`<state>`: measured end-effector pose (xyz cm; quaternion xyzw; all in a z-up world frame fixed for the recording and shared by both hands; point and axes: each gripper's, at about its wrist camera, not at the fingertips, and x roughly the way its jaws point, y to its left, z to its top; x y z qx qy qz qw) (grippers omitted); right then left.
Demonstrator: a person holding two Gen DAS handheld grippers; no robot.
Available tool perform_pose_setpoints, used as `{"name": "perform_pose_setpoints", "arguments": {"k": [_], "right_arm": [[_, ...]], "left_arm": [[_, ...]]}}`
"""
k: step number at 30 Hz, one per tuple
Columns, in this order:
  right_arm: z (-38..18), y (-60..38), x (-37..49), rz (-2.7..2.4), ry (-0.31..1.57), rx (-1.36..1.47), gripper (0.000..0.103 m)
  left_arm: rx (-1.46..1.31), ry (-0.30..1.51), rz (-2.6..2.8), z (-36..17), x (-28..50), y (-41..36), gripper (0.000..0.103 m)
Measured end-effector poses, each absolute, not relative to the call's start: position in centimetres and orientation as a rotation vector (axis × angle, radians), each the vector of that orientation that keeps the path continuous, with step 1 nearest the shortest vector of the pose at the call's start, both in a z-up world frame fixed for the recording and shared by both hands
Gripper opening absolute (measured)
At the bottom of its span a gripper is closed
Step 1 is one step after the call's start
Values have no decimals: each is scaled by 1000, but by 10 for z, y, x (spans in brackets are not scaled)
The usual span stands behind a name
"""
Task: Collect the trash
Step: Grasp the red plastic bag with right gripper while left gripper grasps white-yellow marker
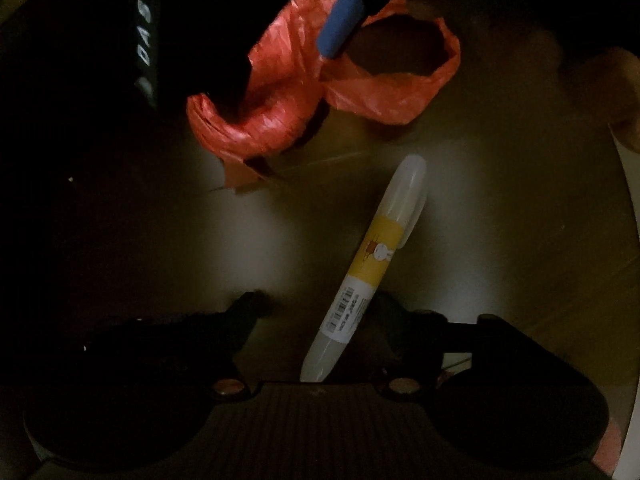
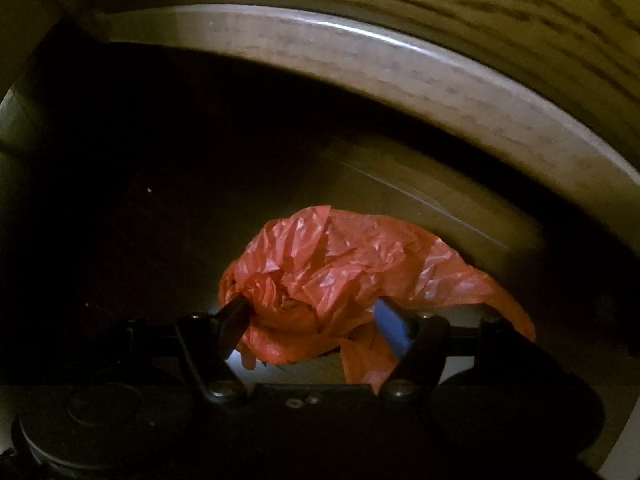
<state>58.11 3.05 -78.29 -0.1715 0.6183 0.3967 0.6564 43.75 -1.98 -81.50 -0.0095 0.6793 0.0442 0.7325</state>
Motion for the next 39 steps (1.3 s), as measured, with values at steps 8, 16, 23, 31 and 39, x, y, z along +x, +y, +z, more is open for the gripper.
{"name": "perform_pose_setpoints", "arguments": {"k": [8, 16, 23, 31, 39], "right_arm": [[-787, 19, 590, 876, 1457, -293, 54], [-778, 6, 591, 844, 1445, -237, 39], [-752, -30, 590, 711, 1393, -111, 36], [-716, -68, 570, 605, 1350, -23, 36], [-682, -102, 545, 501, 1345, 64, 36]], "left_arm": [[-45, 1486, 79, -815, 444, -20, 37], [-60, 1498, 146, -814, 445, -10, 23], [-50, 1492, 188, -803, 445, -8, 16], [-83, 1470, 230, -784, 439, -5, 16], [-182, 1452, 282, -752, 435, 13, 16]]}}
